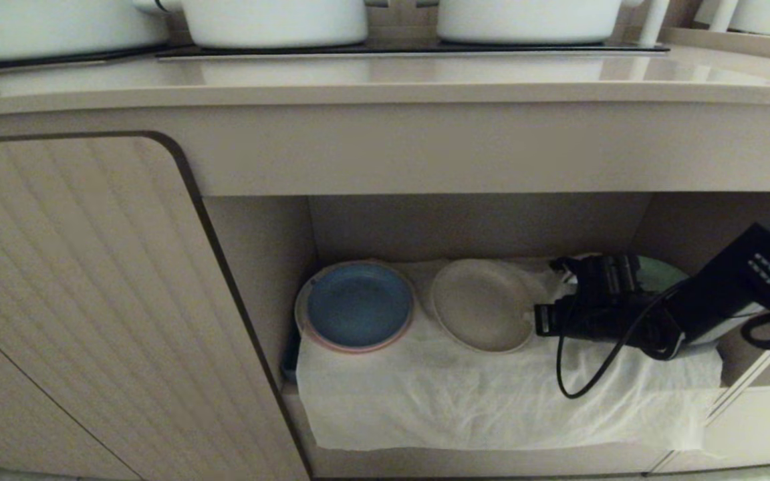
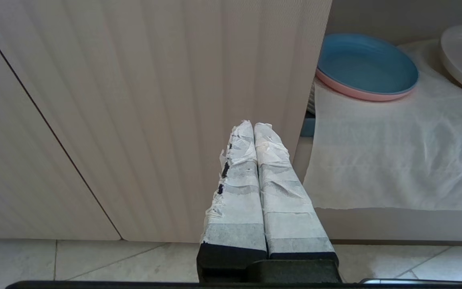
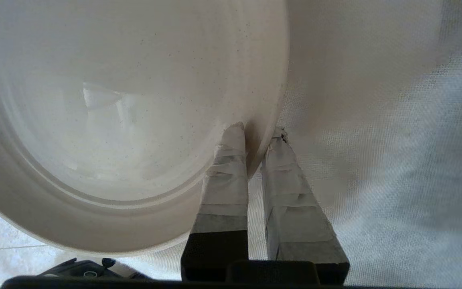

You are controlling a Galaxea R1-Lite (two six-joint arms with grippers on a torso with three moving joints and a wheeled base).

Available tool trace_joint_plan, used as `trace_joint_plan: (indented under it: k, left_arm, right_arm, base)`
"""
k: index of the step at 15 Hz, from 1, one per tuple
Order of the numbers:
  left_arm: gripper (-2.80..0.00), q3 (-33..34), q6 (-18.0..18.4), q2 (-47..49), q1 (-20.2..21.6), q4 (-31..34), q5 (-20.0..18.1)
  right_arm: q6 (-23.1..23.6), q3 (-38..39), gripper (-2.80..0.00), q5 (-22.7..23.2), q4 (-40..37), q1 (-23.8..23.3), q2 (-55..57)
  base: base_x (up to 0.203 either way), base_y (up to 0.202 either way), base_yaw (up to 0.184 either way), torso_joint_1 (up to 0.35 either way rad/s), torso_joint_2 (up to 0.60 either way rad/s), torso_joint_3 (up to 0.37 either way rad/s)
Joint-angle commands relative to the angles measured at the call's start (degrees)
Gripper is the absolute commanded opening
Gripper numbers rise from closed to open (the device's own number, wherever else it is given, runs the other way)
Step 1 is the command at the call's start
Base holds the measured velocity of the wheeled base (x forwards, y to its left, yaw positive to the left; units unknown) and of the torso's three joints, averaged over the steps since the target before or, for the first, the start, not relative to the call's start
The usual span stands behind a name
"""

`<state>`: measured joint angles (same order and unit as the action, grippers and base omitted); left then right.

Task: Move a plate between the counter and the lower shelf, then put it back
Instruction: Pick up the plate in the cupboard

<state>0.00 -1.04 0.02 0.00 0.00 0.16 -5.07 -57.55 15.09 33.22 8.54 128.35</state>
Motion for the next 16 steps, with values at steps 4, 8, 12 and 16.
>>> trace_joint_plan:
  k: [4, 8, 12, 16]
  left_arm:
    - [-2.80, 0.00, -0.02, -0.02, 0.00, 0.00, 0.02]
    - [-2.80, 0.00, -0.02, -0.02, 0.00, 0.00, 0.02]
    - [-2.80, 0.00, -0.02, -0.02, 0.00, 0.00, 0.02]
    - [-2.80, 0.00, -0.02, -0.02, 0.00, 0.00, 0.02]
  right_arm:
    - [-0.20, 0.07, -2.80, 0.35, -0.09, -0.26, -1.59]
    - [-0.59, 0.42, -2.80, 0.55, -0.96, -0.59, -3.17]
    - [-0.31, 0.42, -2.80, 0.56, -4.74, -0.72, -4.77]
    - [-0.38, 0.60, -2.80, 0.64, -5.67, -0.72, -5.43]
  base:
    - [0.000, 0.000, 0.000, 0.000, 0.00, 0.000]
    - [0.000, 0.000, 0.000, 0.000, 0.00, 0.000]
    - [0.000, 0.000, 0.000, 0.000, 0.00, 0.000]
    - [0.000, 0.000, 0.000, 0.000, 0.00, 0.000]
